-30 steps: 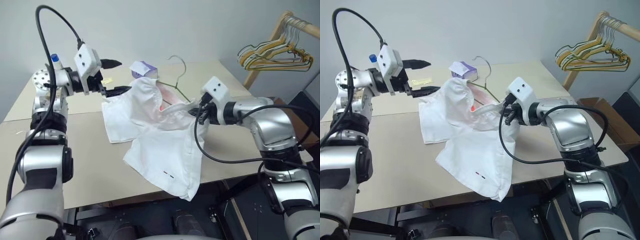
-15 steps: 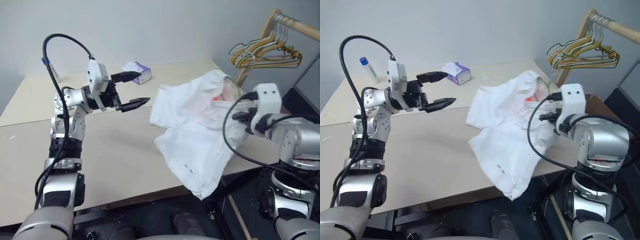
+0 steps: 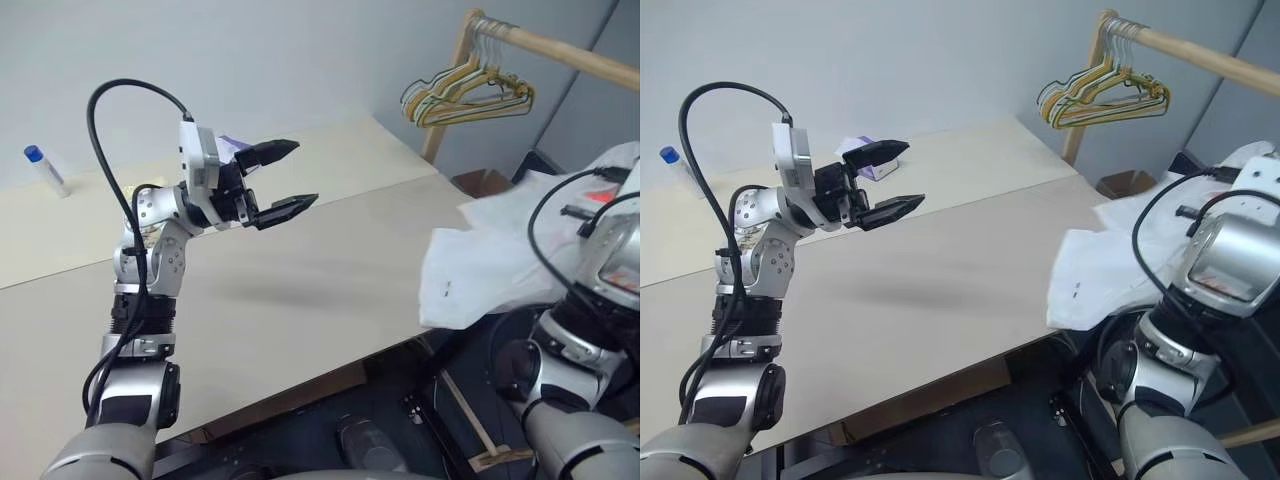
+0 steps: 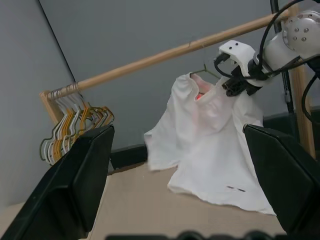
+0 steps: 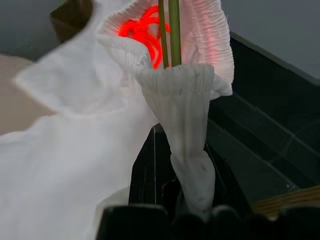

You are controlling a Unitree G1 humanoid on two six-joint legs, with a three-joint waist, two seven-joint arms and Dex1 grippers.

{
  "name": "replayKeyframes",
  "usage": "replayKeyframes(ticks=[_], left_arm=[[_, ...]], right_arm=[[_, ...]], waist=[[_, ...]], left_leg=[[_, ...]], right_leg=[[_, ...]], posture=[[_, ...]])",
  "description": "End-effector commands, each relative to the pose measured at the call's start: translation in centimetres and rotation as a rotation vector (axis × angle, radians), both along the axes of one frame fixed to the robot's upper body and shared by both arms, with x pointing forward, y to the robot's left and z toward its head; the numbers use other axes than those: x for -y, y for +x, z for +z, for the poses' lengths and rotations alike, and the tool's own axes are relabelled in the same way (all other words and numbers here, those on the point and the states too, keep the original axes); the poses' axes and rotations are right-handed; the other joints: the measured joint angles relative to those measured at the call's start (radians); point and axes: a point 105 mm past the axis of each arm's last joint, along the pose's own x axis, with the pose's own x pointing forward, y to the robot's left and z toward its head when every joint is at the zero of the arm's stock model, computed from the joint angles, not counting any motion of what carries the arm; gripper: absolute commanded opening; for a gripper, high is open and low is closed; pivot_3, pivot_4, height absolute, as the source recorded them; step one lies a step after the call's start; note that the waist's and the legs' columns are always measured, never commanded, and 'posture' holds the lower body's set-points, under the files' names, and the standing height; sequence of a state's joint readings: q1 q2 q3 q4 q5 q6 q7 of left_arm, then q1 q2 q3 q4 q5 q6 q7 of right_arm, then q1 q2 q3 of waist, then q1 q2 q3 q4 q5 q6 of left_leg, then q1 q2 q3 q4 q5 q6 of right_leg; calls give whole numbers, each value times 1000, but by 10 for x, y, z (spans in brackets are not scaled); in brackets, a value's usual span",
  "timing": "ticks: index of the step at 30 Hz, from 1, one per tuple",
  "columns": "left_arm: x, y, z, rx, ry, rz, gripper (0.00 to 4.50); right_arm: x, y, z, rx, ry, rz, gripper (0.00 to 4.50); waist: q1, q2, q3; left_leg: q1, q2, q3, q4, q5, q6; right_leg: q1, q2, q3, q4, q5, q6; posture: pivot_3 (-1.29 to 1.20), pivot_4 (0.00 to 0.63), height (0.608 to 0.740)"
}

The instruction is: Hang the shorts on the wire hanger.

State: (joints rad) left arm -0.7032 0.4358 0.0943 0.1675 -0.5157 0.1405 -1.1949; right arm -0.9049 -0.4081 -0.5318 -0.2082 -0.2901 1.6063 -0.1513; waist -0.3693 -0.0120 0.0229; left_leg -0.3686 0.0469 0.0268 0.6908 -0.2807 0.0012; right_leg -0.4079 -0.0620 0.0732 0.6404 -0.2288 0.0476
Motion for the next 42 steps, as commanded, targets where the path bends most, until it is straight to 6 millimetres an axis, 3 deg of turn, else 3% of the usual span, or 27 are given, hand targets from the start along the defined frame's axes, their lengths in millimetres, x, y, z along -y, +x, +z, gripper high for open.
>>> replayKeyframes(ticks=[1, 8, 14, 20, 25, 32, 33, 36, 42], left_arm=[[-1, -9, 12, 37, -14, -21, 4444], [-3, -13, 13, 38, -10, -20, 4444], [-4, -22, 16, 51, -36, -56, 4444], [-4, -21, 15, 51, -45, -55, 4444], [-3, -21, 13, 54, -43, -49, 4444], [-3, -22, 12, 53, -43, -46, 4444], [-3, -22, 13, 53, -49, -47, 4500], [-2, -21, 14, 55, -55, -47, 4500], [-1, -20, 11, 48, -49, -39, 4500]], right_arm=[[8, 7, 28, 76, 15, -13, 0], [24, 24, 42, 117, 118, 1, 0], [46, 31, 50, 157, 183, -11, 0], [44, 39, 36, 132, 302, -5, 0], [55, 35, 18, 64, 299, -78, 0], [59, 35, 15, 24, 232, -95, 0], [60, 35, 16, 17, 206, -103, 636], [61, 34, 17, 4, 170, -122, 1508], [61, 29, 27, -15, 15, -166, 3731]], waist=[[-7, 0, 0], [-10, 1, 1], [-4, 3, 4], [-5, 3, 4], [-2, 5, 6], [2, 5, 6], [2, 5, 6], [1, 5, 7], [1, 5, 7]], left_leg=[[2, 0, 0, -1, 0, 0], [17, -2, 1, -13, 0, 0], [16, -3, 1, -14, 0, 0], [17, -3, 2, -14, 0, 0], [17, -4, 3, -14, 0, 0], [16, -6, 3, -15, 0, 0], [16, -7, 3, -15, 0, 0], [16, -10, 3, -15, 0, 0], [16, -12, 5, -15, 0, 0]], right_leg=[[3, 0, 0, -1, 0, 0], [16, 0, 1, -10, -1, 1], [16, 0, 3, -13, -2, 3], [17, 0, 4, -13, -4, 7], [17, 1, 7, -13, -5, 8], [17, 1, 12, -15, -6, 11], [18, 1, 14, -15, -7, 12], [18, 1, 21, -15, -8, 16], [18, 1, 26, -16, -8, 19]], posture=[[-281, 0, 740], [-263, 0, 740], [-259, 0, 740], [-260, 0, 740], [-254, 0, 740], [-251, 0, 740], [-250, 0, 740], [-248, 0, 740], [-249, 0, 740]])
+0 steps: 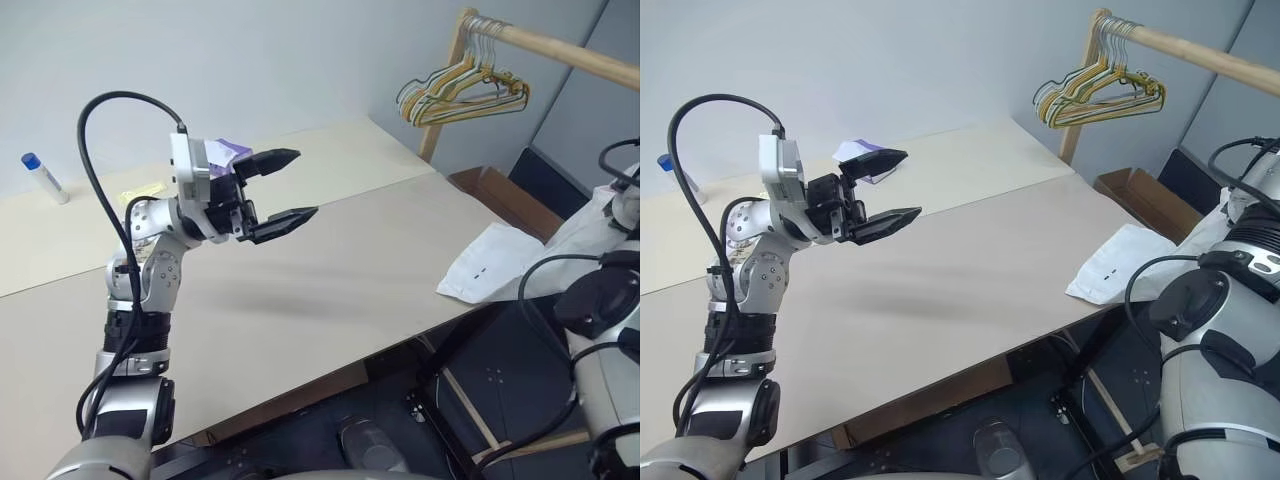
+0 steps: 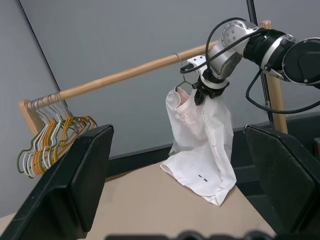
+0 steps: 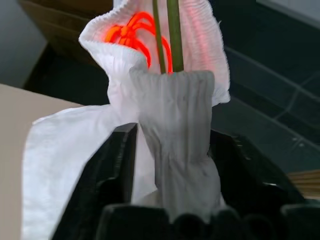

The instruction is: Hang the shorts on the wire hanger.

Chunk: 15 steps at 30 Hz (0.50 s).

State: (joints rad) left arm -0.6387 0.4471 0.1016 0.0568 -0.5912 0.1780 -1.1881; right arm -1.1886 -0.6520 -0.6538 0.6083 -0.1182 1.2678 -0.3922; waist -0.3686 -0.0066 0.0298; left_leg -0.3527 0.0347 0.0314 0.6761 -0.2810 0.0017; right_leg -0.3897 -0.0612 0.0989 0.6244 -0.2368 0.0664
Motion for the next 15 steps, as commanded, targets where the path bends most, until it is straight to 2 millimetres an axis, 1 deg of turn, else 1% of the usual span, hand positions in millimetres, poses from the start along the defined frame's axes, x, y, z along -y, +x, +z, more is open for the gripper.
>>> replayKeyframes(ticks=[1, 2, 3, 7, 8, 9, 11, 15], left_arm=[[-1, -2, 8, 41, -9, 8, 4500], [-1, -2, 8, 41, -5, 6, 4500], [-1, -3, 8, 41, -4, 6, 4500], [-1, -2, 10, 41, -10, 6, 4500], [-1, -2, 10, 41, -10, 6, 4500], [-1, -3, 10, 36, -9, 1, 4500], [-3, -3, 11, 33, -11, -4, 4500], [-9, -1, 6, 20, -1, 39, 4500]], right_arm=[[0, -2, 29, 53, -165, -32, 4046], [-1, -4, 32, 47, -204, -47, 4426], [-2, -5, 36, 44, -253, -59, 4493], [-12, -12, 54, 49, -478, -113, 4493], [-17, -12, 57, 66, -505, -113, 4493], [-23, -10, 60, 73, -550, -92, 4493], [-35, -9, 74, 78, -718, -86, 4493], [-74, -1, 101, 166, -1021, 5, 4493]], waist=[[0, 0, 0], [0, 0, 0], [-1, 0, 0], [0, 0, 0], [0, 0, 0], [-1, 0, 0], [0, 0, 0], [-1, 0, 0]], left_leg=[[0, 0, 0, 0, 0, 0], [0, 0, 0, 0, 0, 0], [0, 0, 0, 0, 0, 0], [0, 0, -1, 0, 0, 0], [0, 0, -1, 0, 0, 0], [0, 0, -1, 0, 0, 0], [0, 0, -1, 0, 0, 0], [0, 0, -1, 0, 0, 0]], right_leg=[[0, 0, 0, 0, 0, 0], [0, 0, 0, 0, 0, 0], [0, 0, 0, 0, 0, 0], [0, 0, 0, 1, 0, 0], [0, 0, 0, 1, 0, 1], [0, 0, 0, 1, 0, 1], [0, 0, 0, 1, 0, 1], [0, 0, 0, 1, 0, 1]], posture=[[-250, 0, 740], [-251, 0, 740], [-251, 0, 740], [-250, 0, 740], [-248, 0, 740], [-248, 0, 740], [-240, 0, 740], [-212, 0, 740]])
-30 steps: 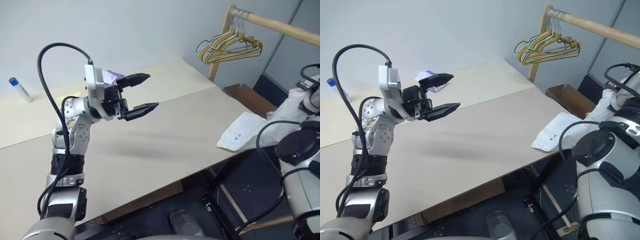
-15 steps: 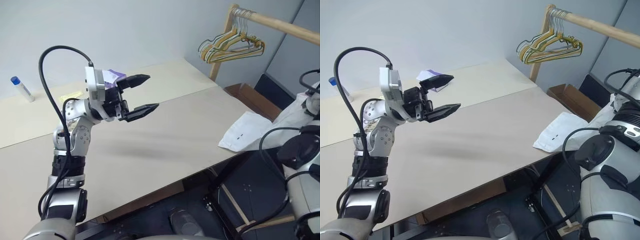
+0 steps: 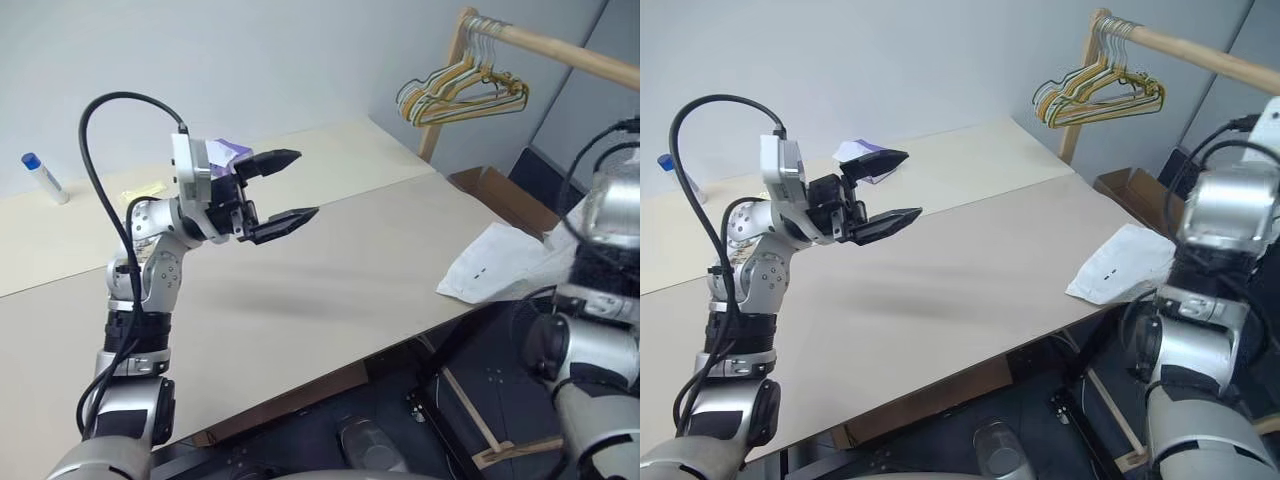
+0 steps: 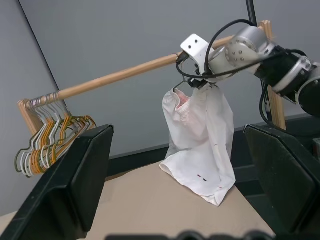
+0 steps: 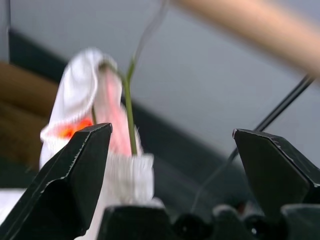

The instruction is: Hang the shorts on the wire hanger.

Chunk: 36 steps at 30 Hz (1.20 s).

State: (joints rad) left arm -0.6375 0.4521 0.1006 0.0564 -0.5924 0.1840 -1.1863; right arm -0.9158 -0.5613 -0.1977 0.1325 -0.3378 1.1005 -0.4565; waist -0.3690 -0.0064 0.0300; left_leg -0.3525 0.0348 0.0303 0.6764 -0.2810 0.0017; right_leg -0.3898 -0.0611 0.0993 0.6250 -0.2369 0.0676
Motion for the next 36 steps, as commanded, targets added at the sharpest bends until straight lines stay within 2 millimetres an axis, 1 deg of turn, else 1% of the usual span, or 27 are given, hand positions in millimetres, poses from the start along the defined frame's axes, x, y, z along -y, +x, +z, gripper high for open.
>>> replayKeyframes(ticks=[1, 4, 6, 7, 8, 9, 11, 12, 14, 16, 17, 19, 20, 22, 24, 26, 29, 31, 34, 36], left_arm=[[-11, 0, 5, 22, 1, 55, 4500], [-21, 3, -2, -2, 19, 136, 4500], [-30, 2, -6, -29, 19, 187, 4500], [-35, 1, -9, -39, 20, 219, 4500], [-40, -1, -12, -43, 30, 252, 4500], [-45, -2, -15, -46, 38, 281, 4500], [-53, -6, -21, -66, 49, 323, 4500], [-57, -8, -24, -76, 50, 342, 4500], [-65, -11, -29, -95, 50, 389, 4500], [-70, -14, -32, -99, 40, 433, 4500], [-73, -17, -33, -100, 33, 459, 4500], [-77, -20, -36, -102, 25, 497, 4500], [-80, -23, -38, -117, 25, 514, 4500], [-84, -29, -43, -136, 21, 540, 4500], [-86, -35, -46, -148, 18, 563, 4500], [-86, -39, -50, -163, 23, 565, 4500], [-84, -42, -62, -200, 71, 585, 4500], [-83, -41, -66, -203, 92, 598, 4500], [-80, -40, -67, -201, 93, 595, 4500], [-78, -38, -68, -209, 102, 591, 4500]], right_arm=[[-38, 1, 47, 117, -309, 88, 4493], [-69, 11, 55, 118, -461, 213, 4493], [-91, 22, 49, 76, -531, 353, 4493], [-107, 29, 42, 88, -483, 509, 4493], [-125, 36, 33, 54, -478, 656, 4493], [-140, 42, 23, 0, -493, 764, 4493], [-168, 45, 2, -76, -496, 967, 4493], [-178, 44, -7, -102, -522, 1025, 4493], [-197, 43, -26, -135, -439, 1181, 4493], [-214, 39, -42, -183, -420, 1313, 4493], [-223, 35, -53, -225, -417, 1397, 4493], [-236, 27, -66, -268, -417, 1521, 4493], [-240, 23, -75, -299, -420, 1576, 4493], [-243, 18, -89, -353, -437, 1631, 4493], [-241, 18, -105, -430, -486, 1638, 4493], [-238, 19, -114, -478, -508, 1637, 4493], [-240, 22, -118, -487, -514, 1644, 4493], [-242, 23, -118, -486, -524, 1647, 4493], [-247, 24, -119, -488, -548, 1651, 4493], [-248, 23, -122, -492, -533, 1656, 4493]], waist=[[0, 0, 0], [4, 0, 1], [10, -3, 2], [15, -4, 2], [22, -5, 3], [30, -6, 3], [52, -8, 5], [67, -9, 5], [97, -9, 5], [136, -10, 6], [161, -11, 7], [201, -13, 7], [224, -14, 8], [264, -16, 8], [306, -17, 9], [342, -19, 10], [385, -20, 10], [409, -20, 10], [429, -20, 10], [436, -21, 10]], left_leg=[[0, 0, 0, 0, 0, 0], [0, 0, 0, 0, 0, 0], [0, 0, -1, 0, 0, 0], [0, 0, -1, 0, 0, 0], [0, 0, -2, 0, 0, 0], [0, 0, -2, 0, 0, 0], [1, 0, -2, 0, 0, 0], [0, 0, -2, 0, 0, 0], [2, 0, -3, 0, 0, 0], [0, 0, -4, 0, 0, 0], [0, 0, -3, 1, 0, 0], [-2, 0, -3, 0, 0, 0], [-4, 0, -3, 0, 0, 0], [-6, 0, -3, 0, 0, 0], [-7, 0, -1, 0, 0, 1], [-8, 0, 3, 1, 0, 1], [-8, 1, 6, 2, 0, 0], [-7, 1, 6, 2, 0, 0], [-7, 1, 6, 2, 0, 0], [-8, 1, 6, 2, 0, 0]], right_leg=[[0, 0, 0, 0, 0, 0], [0, 0, 0, 0, 0, 0], [0, 0, 0, 0, 0, 0], [0, 0, 0, 0, 0, 0], [0, 0, 0, 0, 0, 0], [0, 1, -1, 0, 0, 0], [0, 0, -1, 0, 0, 0], [0, 1, -1, 0, 0, 0], [-2, 0, -2, 0, 0, 0], [-5, 0, -3, 0, 2, -2], [-7, 0, -3, 0, 3, -5], [-10, 0, -3, 0, 5, -9], [-11, 0, -3, 0, 5, -9], [-14, 0, -4, 0, 6, -10], [-15, 0, -4, 0, 6, -10], [-16, 0, -5, 0, 6, -11], [-16, 0, -7, 1, 7, -13], [-15, 1, -7, 1, 7, -14], [-15, 1, -8, 1, 7, -15], [-15, 1, -8, 1, 7, -15]], posture=[[-203, 0, 740], [-172, 0, 740], [-153, 0, 740], [-122, 0, 740], [-113, 0, 740], [-107, 0, 740], [-60, 0, 740], [-51, 0, 740], [-6, 0, 740], [17, 0, 740], [33, 0, 740], [43, 0, 740], [97, 0, 740], [135, 0, 740], [168, 0, 740], [190, 0, 740], [213, 0, 740], [218, 0, 740], [219, 0, 740], [216, 0, 740]])
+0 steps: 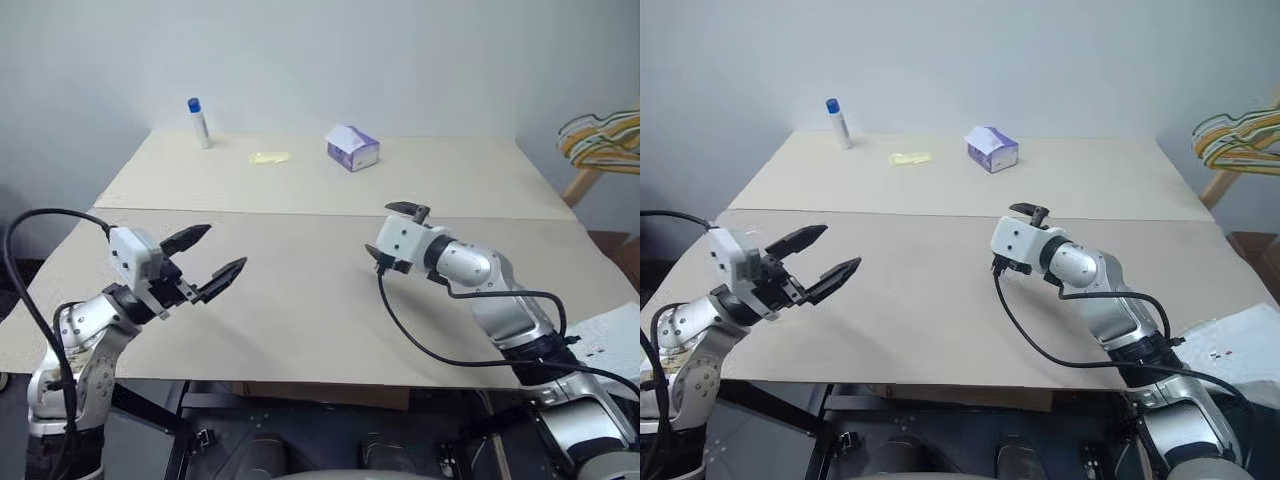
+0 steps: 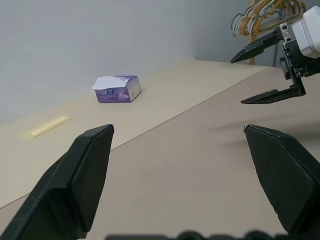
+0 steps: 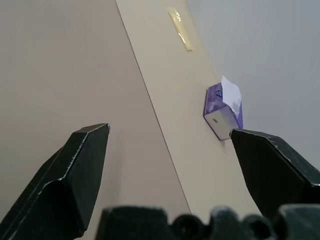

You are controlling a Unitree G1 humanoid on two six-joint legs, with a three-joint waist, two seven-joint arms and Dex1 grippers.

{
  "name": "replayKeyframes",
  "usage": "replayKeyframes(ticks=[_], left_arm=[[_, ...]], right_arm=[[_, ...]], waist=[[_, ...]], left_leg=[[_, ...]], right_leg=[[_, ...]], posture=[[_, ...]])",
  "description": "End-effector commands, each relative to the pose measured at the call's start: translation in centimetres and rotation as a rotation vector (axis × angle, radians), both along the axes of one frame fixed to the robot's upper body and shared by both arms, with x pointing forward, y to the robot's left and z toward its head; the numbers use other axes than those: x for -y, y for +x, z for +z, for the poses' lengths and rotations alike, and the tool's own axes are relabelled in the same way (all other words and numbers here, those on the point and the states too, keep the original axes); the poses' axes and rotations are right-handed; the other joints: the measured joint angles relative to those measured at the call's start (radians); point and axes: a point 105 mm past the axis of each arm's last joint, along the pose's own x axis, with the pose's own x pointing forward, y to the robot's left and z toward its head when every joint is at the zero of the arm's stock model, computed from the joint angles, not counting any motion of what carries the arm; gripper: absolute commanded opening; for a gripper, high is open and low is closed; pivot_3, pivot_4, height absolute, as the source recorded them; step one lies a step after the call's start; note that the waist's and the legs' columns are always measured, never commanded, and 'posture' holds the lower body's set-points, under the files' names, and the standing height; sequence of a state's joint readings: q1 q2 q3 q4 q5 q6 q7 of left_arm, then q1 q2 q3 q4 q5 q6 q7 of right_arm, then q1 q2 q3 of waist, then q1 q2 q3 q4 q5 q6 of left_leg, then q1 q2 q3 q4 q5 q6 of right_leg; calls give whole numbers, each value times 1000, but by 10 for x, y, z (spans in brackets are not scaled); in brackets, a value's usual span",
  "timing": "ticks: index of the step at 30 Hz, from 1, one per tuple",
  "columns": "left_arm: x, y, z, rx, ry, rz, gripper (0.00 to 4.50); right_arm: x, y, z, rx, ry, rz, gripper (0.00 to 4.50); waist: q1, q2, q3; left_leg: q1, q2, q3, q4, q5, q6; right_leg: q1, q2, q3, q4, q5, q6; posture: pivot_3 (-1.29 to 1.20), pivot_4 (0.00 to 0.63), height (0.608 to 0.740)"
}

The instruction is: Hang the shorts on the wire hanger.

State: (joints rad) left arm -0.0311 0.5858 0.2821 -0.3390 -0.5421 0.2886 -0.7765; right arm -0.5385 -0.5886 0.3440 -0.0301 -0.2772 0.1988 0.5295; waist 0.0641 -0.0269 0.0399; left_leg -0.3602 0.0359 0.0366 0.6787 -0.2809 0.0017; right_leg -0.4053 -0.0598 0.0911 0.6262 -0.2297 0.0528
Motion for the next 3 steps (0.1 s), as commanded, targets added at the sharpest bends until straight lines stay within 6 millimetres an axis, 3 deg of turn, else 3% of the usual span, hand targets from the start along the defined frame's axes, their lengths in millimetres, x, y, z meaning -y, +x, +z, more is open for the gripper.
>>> replayKeyframes(ticks=[1, 3], left_arm=[[7, 0, 8, 25, 25, -19, 4500], [6, 2, 7, 10, 17, -25, 4500]], right_arm=[[-6, 0, 16, 60, -3, 28, 4493], [-6, 0, 14, 58, -7, 29, 4493]], waist=[[5, 0, 0], [7, 0, 0]], left_leg=[[0, 0, 0, 0, 0, 0], [-1, 0, 0, 0, 0, 0]], right_leg=[[0, 0, 0, 0, 0, 0], [0, 0, 0, 0, 0, 0]], posture=[[215, 0, 740], [210, 0, 740]])
